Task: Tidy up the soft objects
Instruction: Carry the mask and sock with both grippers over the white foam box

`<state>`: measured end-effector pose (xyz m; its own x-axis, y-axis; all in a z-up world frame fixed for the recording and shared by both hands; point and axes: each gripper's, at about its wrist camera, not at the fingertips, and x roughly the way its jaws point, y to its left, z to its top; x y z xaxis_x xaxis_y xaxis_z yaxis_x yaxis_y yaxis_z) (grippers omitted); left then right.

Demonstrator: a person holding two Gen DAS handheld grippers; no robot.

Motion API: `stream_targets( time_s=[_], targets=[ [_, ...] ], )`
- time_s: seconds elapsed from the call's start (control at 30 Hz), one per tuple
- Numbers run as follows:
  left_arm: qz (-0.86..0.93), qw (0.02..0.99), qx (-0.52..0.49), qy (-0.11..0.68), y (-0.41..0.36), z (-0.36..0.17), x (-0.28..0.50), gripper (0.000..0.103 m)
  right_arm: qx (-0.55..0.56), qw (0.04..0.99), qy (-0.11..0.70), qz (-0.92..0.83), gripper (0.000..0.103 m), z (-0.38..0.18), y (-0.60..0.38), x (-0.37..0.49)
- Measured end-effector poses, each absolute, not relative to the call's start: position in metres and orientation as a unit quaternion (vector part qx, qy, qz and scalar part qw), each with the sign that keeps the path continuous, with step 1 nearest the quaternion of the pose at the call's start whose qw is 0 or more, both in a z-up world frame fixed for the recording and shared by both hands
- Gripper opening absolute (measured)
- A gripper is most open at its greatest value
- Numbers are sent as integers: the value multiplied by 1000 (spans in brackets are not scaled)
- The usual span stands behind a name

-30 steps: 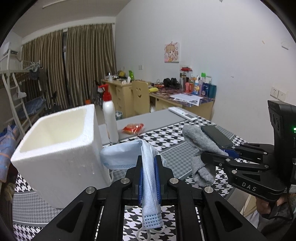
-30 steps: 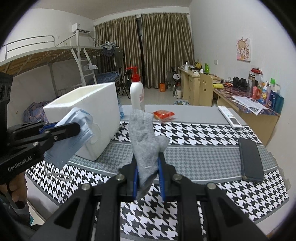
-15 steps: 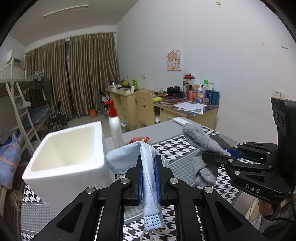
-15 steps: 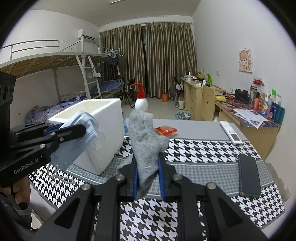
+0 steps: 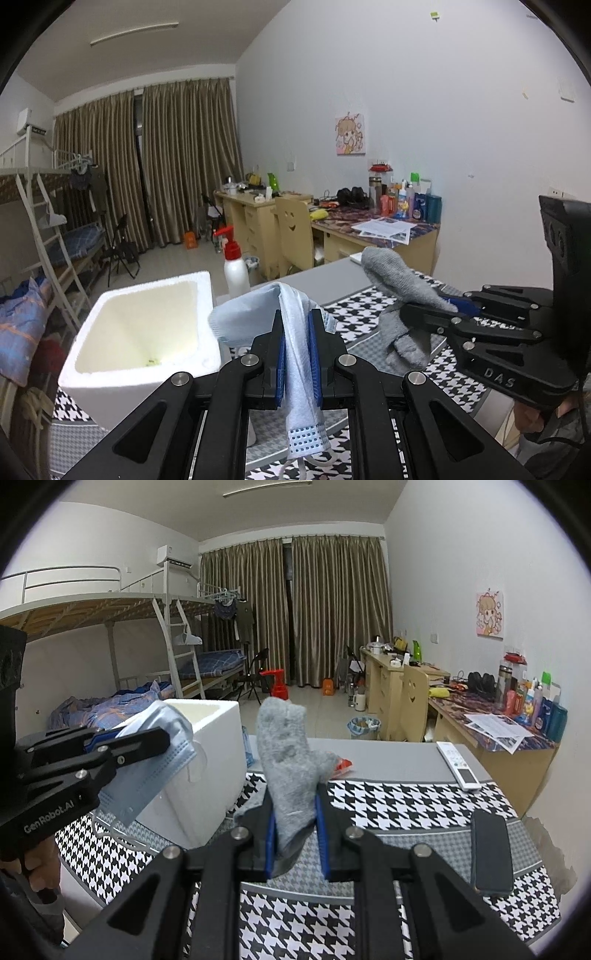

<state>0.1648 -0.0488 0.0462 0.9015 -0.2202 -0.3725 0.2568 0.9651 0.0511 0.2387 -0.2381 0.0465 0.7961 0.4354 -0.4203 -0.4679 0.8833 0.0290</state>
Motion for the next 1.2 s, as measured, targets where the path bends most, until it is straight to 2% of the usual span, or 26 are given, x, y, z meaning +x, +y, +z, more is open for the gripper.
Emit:
stream_targets(
  time_s=[1.2],
  targets=[
    [-56,988,48,137,-22,82,178,12,-38,945,175,272,22,80,-216,255]
  ],
)
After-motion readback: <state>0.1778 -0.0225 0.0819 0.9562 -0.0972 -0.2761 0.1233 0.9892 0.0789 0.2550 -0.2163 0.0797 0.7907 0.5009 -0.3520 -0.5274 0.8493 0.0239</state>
